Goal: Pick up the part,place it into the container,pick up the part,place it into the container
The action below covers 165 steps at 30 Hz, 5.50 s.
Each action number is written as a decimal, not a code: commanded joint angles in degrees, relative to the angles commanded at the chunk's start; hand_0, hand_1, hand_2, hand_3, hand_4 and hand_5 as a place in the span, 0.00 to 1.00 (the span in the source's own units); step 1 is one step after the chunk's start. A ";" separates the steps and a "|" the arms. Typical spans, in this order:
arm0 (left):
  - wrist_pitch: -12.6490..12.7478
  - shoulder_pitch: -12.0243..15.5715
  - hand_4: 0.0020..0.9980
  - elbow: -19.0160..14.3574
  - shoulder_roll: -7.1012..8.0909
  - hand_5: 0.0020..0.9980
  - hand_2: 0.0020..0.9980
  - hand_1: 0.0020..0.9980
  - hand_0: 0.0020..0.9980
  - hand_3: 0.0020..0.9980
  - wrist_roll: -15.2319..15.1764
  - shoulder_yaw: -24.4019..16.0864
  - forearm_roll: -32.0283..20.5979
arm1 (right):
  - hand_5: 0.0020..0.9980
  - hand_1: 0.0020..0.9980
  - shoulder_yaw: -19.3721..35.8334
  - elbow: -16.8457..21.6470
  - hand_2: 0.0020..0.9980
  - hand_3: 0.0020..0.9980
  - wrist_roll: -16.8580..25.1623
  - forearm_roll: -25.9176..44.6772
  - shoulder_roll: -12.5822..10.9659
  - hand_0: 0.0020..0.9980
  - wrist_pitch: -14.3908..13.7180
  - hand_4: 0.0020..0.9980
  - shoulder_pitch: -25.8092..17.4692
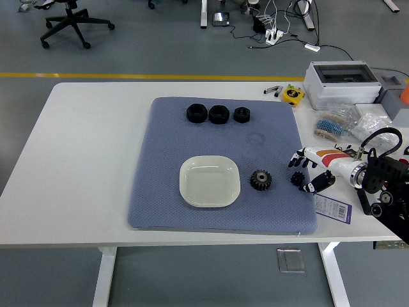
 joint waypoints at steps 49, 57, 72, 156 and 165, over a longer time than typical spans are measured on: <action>-0.31 -0.20 0.69 0.00 0.00 0.80 0.95 0.92 0.92 0.73 0.40 0.23 0.82 | 0.17 0.48 -0.97 -2.25 0.51 0.50 -0.18 0.38 0.90 0.43 -0.16 0.80 0.55; -0.37 -0.24 0.69 0.00 0.00 0.80 0.95 0.92 0.92 0.73 0.53 -0.59 1.85 | 0.20 0.43 -0.99 -2.17 0.47 0.49 0.00 0.58 0.97 0.35 -0.65 0.79 0.63; -0.40 -0.28 0.69 0.00 0.00 0.80 0.95 0.92 0.92 0.73 0.55 -0.94 2.28 | 0.29 0.36 -0.45 -1.14 0.44 0.50 -0.14 2.54 0.84 0.21 -0.52 0.73 0.65; 0.44 -0.50 0.69 0.00 0.00 0.80 0.94 0.92 0.92 0.72 0.66 2.09 -0.56 | 0.40 0.62 -5.06 1.31 0.69 0.75 -2.25 -5.29 7.21 0.55 2.09 1.00 5.75; 0.45 -0.61 0.69 0.00 0.00 0.80 0.94 0.92 0.92 0.72 0.64 3.27 -1.79 | 0.38 0.59 -5.72 -3.32 0.67 0.67 -1.60 -4.06 9.30 0.53 0.72 1.00 5.79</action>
